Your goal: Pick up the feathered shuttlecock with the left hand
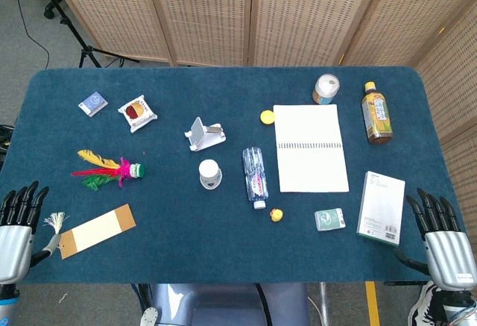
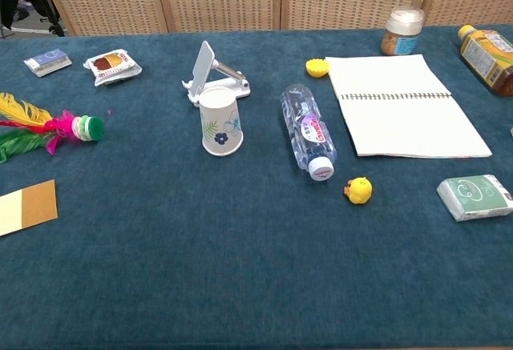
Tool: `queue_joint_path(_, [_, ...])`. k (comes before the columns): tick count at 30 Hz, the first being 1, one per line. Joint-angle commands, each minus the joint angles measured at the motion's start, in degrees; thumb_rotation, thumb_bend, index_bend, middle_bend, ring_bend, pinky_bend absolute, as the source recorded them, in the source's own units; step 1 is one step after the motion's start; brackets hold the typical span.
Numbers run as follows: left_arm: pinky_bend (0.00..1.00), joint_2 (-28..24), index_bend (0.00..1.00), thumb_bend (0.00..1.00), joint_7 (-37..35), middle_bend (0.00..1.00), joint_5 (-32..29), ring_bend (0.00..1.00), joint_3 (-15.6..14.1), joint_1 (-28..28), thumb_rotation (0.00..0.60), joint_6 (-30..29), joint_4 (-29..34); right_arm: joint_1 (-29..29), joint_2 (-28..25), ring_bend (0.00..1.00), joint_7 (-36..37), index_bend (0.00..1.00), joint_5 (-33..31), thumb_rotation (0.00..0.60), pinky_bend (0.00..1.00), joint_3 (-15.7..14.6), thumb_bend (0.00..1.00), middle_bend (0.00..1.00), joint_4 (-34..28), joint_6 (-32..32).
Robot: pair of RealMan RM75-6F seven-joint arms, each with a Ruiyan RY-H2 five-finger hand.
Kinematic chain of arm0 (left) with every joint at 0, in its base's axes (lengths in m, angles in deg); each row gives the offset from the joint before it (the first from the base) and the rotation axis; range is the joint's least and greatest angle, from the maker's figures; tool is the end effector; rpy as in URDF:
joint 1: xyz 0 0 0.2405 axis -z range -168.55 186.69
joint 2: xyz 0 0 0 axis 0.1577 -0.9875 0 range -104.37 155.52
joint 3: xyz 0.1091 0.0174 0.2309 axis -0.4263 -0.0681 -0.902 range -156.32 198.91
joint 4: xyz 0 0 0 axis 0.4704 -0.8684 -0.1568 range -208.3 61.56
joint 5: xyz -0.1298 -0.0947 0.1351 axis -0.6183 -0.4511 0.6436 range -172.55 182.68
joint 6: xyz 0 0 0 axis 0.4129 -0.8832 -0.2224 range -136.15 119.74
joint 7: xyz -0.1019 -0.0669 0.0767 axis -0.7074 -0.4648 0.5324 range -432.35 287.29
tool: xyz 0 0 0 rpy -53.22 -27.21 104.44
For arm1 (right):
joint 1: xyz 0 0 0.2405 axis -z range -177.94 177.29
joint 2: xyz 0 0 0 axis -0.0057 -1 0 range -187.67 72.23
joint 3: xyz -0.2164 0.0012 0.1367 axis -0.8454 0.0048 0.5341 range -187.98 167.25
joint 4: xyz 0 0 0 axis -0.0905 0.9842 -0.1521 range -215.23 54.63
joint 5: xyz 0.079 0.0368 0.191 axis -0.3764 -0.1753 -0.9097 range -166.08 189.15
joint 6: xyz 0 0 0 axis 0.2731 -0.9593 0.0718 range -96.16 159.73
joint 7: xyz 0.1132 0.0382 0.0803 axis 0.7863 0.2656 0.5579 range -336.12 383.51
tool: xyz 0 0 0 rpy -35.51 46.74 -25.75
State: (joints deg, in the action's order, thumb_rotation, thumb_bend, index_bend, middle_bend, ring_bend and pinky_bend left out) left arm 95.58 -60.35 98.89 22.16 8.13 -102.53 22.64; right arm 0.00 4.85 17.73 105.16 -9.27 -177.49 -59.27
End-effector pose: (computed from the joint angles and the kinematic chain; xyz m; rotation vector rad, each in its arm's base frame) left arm -0.2810 0.1416 0.1346 -1.3664 -0.7835 -0.9442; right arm -0.2899 -0.1459 0.1632 1.4175 -0.8156 0.9222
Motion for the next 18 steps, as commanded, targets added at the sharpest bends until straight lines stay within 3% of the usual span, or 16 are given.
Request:
queue_joint_path(1, [0.00, 0.1, 0.00, 0.22, 0.1, 0.00, -0.2, 0.00, 0.0, 0.1, 0.600, 0.3, 0.0, 0.0, 0.0, 0.00, 0.0, 0.00, -0.3, 0.600, 0.00, 0.0, 0.00, 0.00, 0.1, 0.1])
queue_joint_path(18, [0.00, 0.3, 0.00, 0.22, 0.4, 0.00, 0.2, 0.00, 0.0, 0.5, 0.600, 0.5, 0.3, 0.5, -0.2, 0.00, -0.3, 0.00, -0.3, 0.600, 0.00, -0.2, 0.00, 0.00, 0.1, -0.3])
